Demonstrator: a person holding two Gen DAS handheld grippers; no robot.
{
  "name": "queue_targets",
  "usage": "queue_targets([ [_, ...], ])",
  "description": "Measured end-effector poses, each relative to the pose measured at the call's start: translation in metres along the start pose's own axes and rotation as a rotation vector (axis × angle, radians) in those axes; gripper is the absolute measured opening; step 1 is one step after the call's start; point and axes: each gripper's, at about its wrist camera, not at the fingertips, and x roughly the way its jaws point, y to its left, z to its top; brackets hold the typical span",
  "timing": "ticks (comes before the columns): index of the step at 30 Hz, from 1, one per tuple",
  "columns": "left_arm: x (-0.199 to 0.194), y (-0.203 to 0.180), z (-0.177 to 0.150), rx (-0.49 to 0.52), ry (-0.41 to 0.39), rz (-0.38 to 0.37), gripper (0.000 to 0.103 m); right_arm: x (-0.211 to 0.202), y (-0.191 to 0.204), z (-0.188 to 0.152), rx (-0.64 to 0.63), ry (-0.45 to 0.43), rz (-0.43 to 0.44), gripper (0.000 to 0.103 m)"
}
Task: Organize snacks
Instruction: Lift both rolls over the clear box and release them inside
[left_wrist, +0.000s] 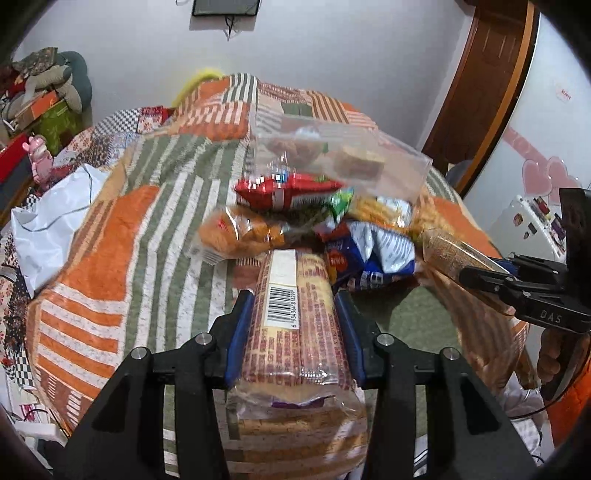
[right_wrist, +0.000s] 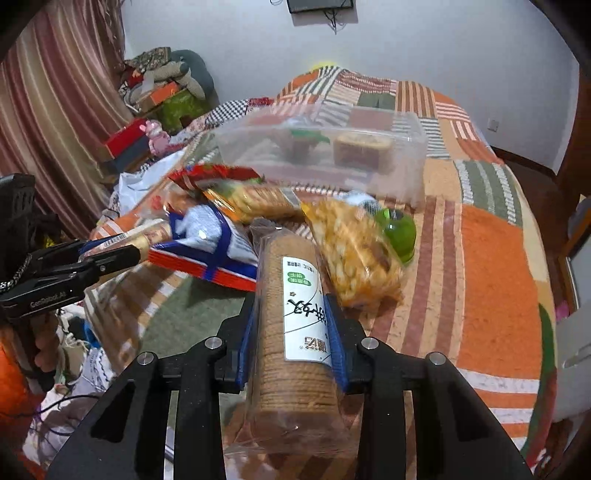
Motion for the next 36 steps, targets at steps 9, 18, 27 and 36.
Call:
queue_targets([
  [9,-0.020,-0.002,0.020,0.001,-0.072,-0.005,0.045,-0.013,0.004,0.019,-0.003,-0.082,-0.009,0.031],
  [18,-0.029,-0.009,0.047,0.023,-0.139,-0.011,0.045,-0.029,-0.008,0.041,0.018,-0.166,-0.048,0.031],
  [27,-0.019,-0.012,0.087,0.037,-0.183,-0.018,0.045,-0.035,-0.024,0.068,0.041,-0.232,-0.093,0.031],
  [36,0.002,-0.019,0.125,0.075,-0.212,-0.016,0.045,-0.030,-0.031,0.096,0.038,-0.278,-0.117,0.031],
])
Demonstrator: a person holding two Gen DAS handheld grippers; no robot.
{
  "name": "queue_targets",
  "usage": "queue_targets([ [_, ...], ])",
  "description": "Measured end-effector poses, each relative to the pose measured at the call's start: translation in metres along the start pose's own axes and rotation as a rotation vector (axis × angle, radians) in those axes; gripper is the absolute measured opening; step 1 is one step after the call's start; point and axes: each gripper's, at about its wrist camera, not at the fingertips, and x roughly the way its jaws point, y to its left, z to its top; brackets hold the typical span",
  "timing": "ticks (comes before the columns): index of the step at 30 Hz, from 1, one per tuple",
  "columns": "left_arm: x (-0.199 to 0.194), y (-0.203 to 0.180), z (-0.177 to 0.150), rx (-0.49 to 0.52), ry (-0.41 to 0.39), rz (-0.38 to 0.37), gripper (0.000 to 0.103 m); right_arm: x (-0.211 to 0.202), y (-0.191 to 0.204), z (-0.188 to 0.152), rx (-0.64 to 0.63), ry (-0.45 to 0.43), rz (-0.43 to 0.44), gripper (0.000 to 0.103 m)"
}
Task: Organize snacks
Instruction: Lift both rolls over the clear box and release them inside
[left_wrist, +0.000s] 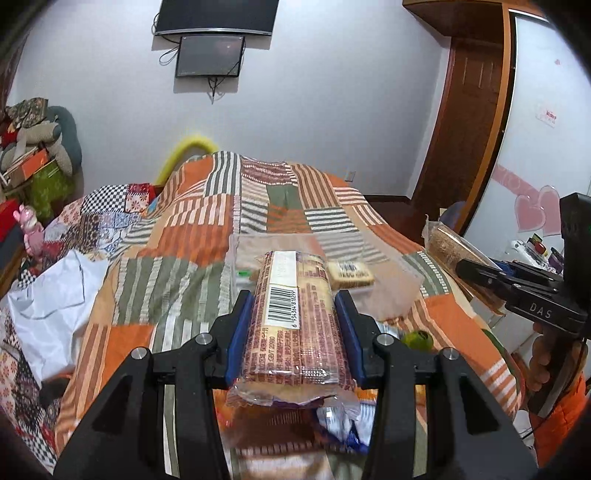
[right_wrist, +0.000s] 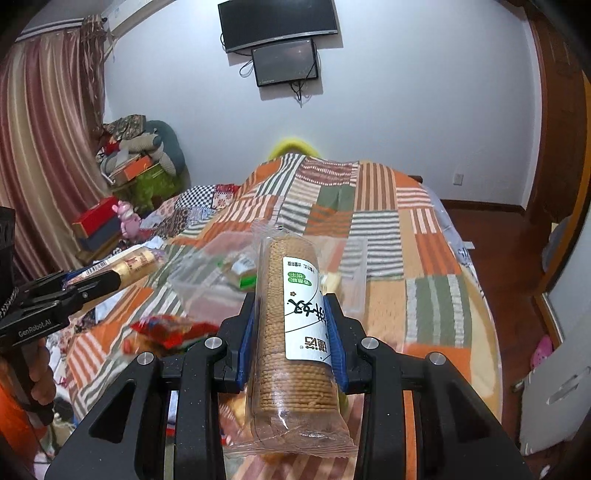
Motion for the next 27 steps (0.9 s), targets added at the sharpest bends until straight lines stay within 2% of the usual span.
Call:
queue_targets([
  [14,0.057,0.007,0.031,0.012,0.017,0.008,0.045,0.048,-0.001,0.029,0.008,0.003,0.001,0.031],
  [27,0.121,0.021,0.041,-0.008,0.110,0.020,0.045,0.102,0.004,0.038,-0.004,0.085,-0.005,0.031],
])
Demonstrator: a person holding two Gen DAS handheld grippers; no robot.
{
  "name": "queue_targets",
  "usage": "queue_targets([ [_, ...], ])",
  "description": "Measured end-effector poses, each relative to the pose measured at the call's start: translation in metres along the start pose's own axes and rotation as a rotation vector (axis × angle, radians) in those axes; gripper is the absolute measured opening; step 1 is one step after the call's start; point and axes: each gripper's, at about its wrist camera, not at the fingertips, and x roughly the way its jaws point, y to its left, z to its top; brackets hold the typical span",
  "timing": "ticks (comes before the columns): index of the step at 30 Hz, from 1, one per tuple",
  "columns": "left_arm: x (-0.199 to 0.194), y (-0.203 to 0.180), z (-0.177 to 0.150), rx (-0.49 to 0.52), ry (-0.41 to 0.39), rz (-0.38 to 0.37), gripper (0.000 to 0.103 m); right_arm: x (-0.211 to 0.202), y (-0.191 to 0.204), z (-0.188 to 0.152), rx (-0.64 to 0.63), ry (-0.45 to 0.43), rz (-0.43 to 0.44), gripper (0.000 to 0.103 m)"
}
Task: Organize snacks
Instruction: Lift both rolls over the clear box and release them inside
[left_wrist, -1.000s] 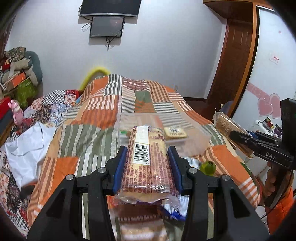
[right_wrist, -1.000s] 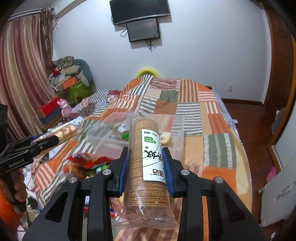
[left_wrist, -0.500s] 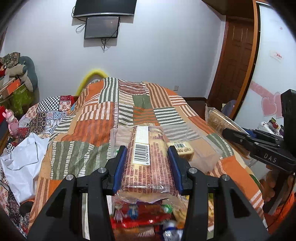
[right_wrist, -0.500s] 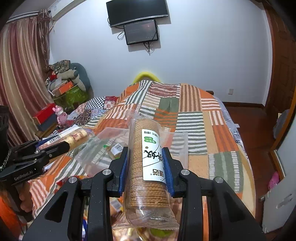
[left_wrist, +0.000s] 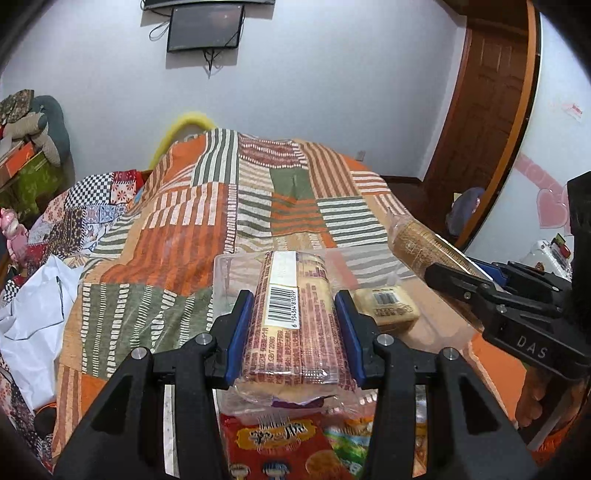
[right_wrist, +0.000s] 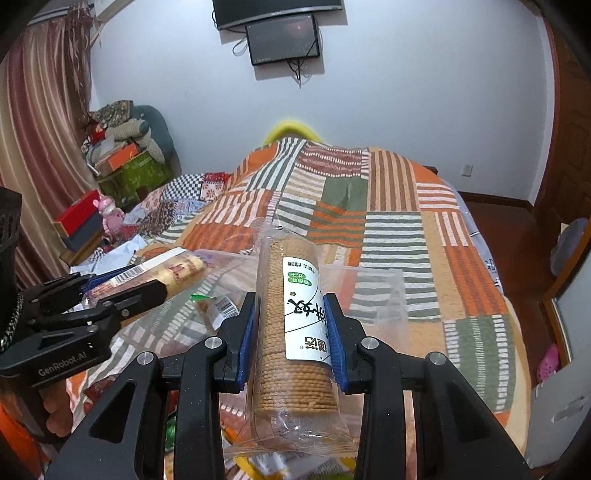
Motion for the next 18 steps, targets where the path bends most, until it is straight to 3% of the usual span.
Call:
queue_targets([
  [18,0.043,0.006,-0.001,-0.005,0.111,0.022,0.045,0.057,0.012,-0.005,-0.028,0.165,0.021,0.031],
])
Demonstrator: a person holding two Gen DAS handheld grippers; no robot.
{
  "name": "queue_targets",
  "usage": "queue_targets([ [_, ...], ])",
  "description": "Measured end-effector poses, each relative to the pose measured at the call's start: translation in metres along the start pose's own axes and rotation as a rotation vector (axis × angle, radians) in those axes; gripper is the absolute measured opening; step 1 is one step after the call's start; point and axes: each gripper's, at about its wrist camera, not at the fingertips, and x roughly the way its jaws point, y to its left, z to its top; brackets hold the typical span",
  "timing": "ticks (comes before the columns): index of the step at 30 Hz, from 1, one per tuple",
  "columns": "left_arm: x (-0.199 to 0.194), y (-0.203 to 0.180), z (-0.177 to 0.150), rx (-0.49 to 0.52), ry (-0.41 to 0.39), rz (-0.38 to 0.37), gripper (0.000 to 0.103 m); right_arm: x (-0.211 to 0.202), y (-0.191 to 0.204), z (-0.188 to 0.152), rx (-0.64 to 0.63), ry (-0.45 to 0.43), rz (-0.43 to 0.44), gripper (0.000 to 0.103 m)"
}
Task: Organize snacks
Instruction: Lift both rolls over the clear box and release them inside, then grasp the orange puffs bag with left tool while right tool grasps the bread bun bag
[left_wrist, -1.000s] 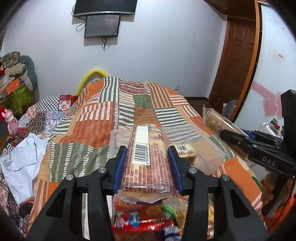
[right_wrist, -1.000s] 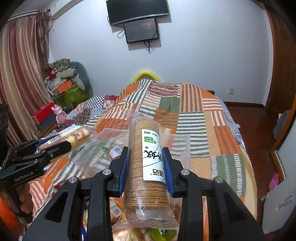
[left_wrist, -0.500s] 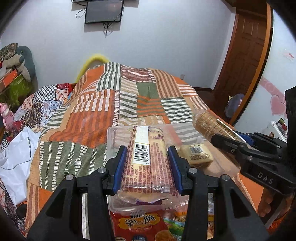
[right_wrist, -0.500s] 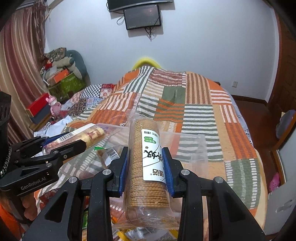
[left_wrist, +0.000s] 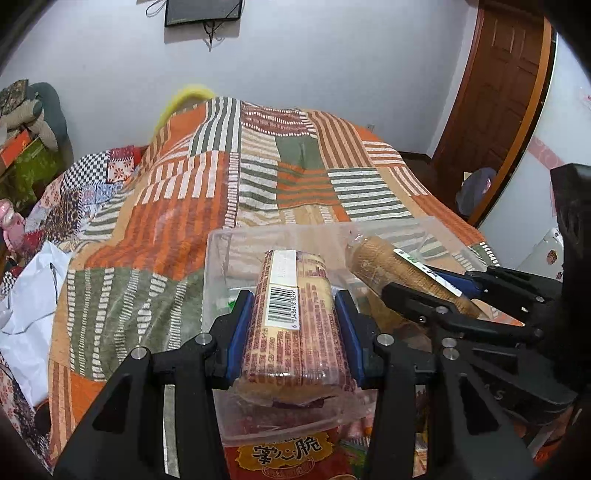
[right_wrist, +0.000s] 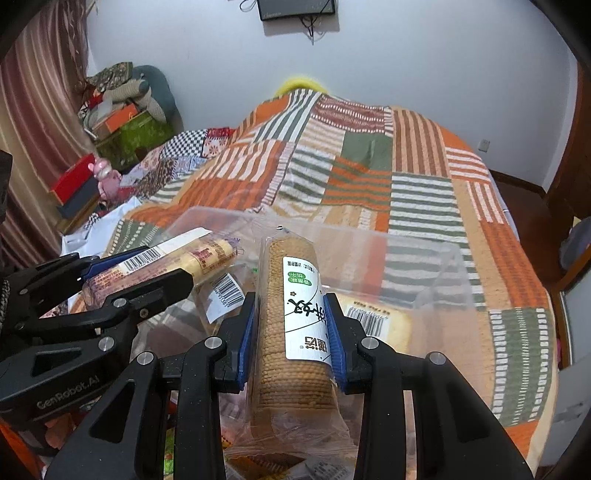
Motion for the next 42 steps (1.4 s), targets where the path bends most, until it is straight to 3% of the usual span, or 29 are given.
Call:
queue_targets([
  [10,0.004,0.004,-0.006,-0.024,0.051,-0.018,0.045,-0.002,-0.001,-0.001,0.005,0.024,0.025,0.034],
  [18,-0.031,-0.005,-0.009,0.005,-0.007,-0.007,0.048,-0.030,0.004,-0.002,-0.036,-0.035,-0.017,0.036],
  [25,-0.077,-0.007,-0.014,-0.002,-0.081,-0.005,0.067,-0.059,0.000,-0.010,-0.010,-0.079,0.010,0.036],
  [28,-0.095,-0.008,-0.021,0.014,-0.104,0.011,0.070,-0.072,-0.001,-0.017,-0.014,-0.102,0.005,0.036],
  [34,-0.116,-0.006,-0.043,0.032,-0.112,0.037,0.085,-0.097,-0.006,-0.033,-0.005,-0.143,0.012,0.047],
  [42,-0.125,0.011,-0.086,0.007,-0.065,0.058,0.091,-0.106,-0.015,-0.060,0.005,-0.121,0.012,0.050],
])
